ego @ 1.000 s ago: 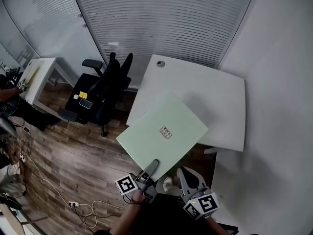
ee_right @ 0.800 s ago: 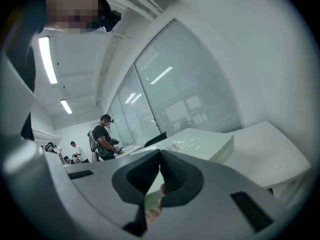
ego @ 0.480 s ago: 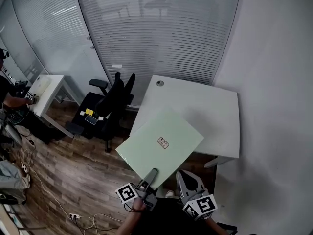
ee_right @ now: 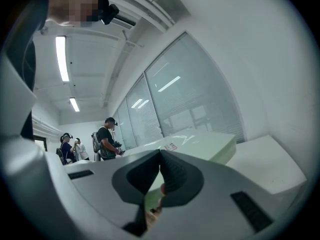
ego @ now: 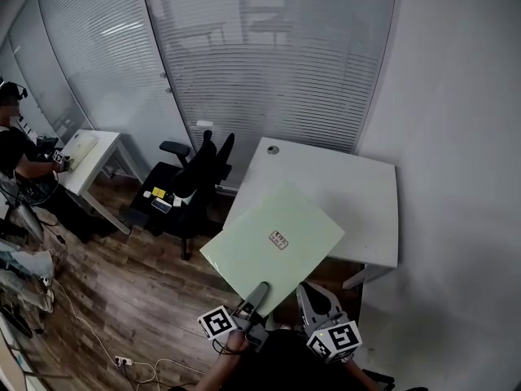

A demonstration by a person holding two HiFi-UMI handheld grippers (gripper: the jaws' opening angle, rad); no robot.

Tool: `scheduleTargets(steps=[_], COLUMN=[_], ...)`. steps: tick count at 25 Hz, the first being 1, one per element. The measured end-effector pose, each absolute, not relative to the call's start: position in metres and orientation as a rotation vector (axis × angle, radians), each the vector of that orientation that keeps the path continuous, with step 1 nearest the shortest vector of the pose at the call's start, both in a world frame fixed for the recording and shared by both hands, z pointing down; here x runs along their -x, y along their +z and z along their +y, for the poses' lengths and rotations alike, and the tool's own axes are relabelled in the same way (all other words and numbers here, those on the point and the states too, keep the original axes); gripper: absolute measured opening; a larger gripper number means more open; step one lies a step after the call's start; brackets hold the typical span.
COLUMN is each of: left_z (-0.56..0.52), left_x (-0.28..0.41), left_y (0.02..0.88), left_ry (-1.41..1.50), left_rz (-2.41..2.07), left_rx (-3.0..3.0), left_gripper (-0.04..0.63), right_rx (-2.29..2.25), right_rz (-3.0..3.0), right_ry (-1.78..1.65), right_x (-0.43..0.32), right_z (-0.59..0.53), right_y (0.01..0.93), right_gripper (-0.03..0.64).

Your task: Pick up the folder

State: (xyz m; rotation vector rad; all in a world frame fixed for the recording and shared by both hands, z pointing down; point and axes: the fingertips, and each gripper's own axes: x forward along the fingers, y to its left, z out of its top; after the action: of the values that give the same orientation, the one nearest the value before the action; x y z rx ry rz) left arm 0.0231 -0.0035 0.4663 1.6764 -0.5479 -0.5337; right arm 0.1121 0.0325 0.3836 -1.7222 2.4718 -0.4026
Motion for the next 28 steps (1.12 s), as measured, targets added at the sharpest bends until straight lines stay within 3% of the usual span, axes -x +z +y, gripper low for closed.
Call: scheduleTargets(steps=[28], left_z=[0.025], left_x=[-0.014], left_y=[0.452], left_ry=[-0.613], left_rz=[-0.586], left_rx=[-1.693], left_gripper=[0.273], right_rx=[1.603], right_rz=[2.615], right_ry=[-0.318], right_x=[-0.094], right_z=[0.055], right_y=[0.378], right_gripper=[-0.002])
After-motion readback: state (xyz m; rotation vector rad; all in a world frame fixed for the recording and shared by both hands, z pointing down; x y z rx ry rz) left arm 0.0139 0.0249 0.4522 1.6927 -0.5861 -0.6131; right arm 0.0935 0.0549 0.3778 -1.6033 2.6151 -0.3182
